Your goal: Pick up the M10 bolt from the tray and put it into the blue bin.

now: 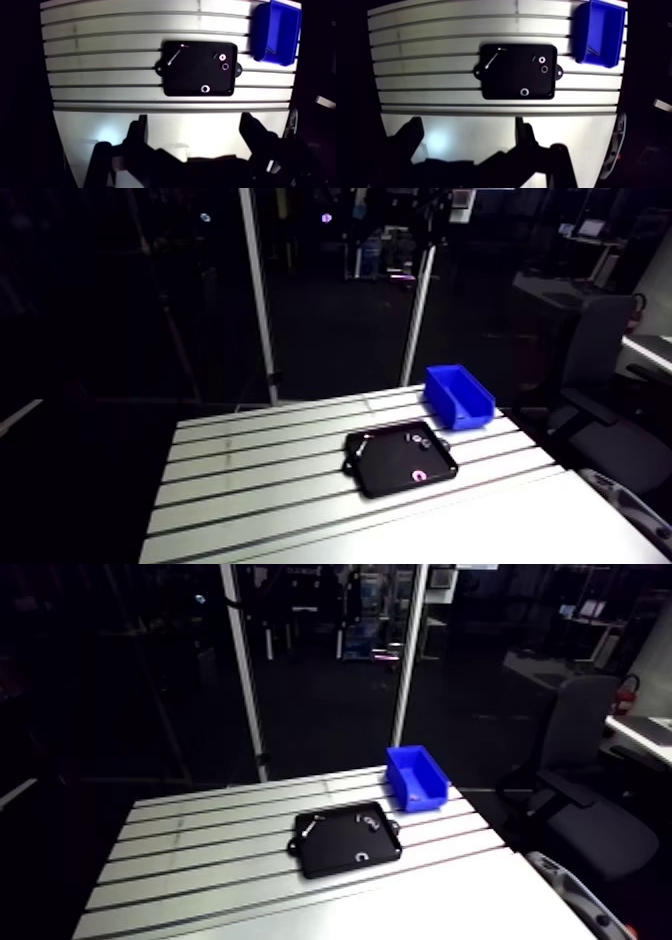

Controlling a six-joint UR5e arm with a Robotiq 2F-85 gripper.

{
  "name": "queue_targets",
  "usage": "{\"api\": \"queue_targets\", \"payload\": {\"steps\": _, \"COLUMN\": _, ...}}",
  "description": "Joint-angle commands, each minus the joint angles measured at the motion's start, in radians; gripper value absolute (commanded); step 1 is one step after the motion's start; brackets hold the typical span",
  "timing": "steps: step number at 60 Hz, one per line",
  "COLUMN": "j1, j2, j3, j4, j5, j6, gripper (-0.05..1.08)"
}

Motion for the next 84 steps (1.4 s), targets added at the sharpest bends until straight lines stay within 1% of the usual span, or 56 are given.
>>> {"api": "queue_targets", "payload": {"steps": 1, "j1": 0.000, "j2": 0.000, "j3": 0.003, "j4": -0.002, "j5": 0.003, "j6": 0.007, "gripper": 0.01}}
{"api": "queue_targets", "payload": {"steps": 12, "j1": 0.000, "j2": 0.000, "j3": 0.005, "j4": 0.000, "j5": 0.005, "j6": 0.007, "gripper": 0.01}}
{"api": "queue_targets", "payload": {"steps": 14, "j1": 0.001, "j2": 0.000, "j3": 0.005, "j4": 0.000, "j5": 0.000, "j6": 0.007, "gripper": 0.01}}
{"api": "queue_targets", "payload": {"steps": 26, "j1": 0.011, "j2": 0.000, "j3": 0.003, "j4": -0.002, "j5": -0.008, "j6": 0.007, "gripper": 0.01}}
{"api": "queue_targets", "payload": {"steps": 50, "j1": 0.012, "j2": 0.000, "j3": 0.007, "j4": -0.002, "j5": -0.008, "j6": 0.007, "gripper": 0.01}}
{"api": "queue_targets", "payload": {"steps": 55, "j1": 0.012, "j2": 0.000, "j3": 0.012, "j4": -0.004, "j5": -0.002, "j6": 0.010, "gripper": 0.01}}
{"api": "queue_targets", "payload": {"steps": 58, "j1": 0.012, "j2": 0.000, "j3": 0.014, "j4": -0.005, "j5": -0.002, "j6": 0.013, "gripper": 0.01}}
{"api": "queue_targets", "payload": {"steps": 59, "j1": 0.012, "j2": 0.000, "j3": 0.015, "j4": -0.006, "j5": -0.004, "j6": 0.020, "gripper": 0.01}}
{"api": "queue_targets", "payload": {"steps": 68, "j1": 0.014, "j2": 0.002, "j3": 0.020, "j4": -0.006, "j5": -0.006, "j6": 0.043, "gripper": 0.01}}
{"api": "queue_targets", "payload": {"steps": 75, "j1": 0.014, "j2": 0.003, "j3": 0.022, "j4": -0.006, "j5": -0.002, "j6": 0.052, "gripper": 0.01}}
{"api": "queue_targets", "payload": {"steps": 84, "j1": 0.018, "j2": 0.006, "j3": 0.022, "j4": -0.006, "j5": -0.003, "j6": 0.098, "gripper": 0.01}}
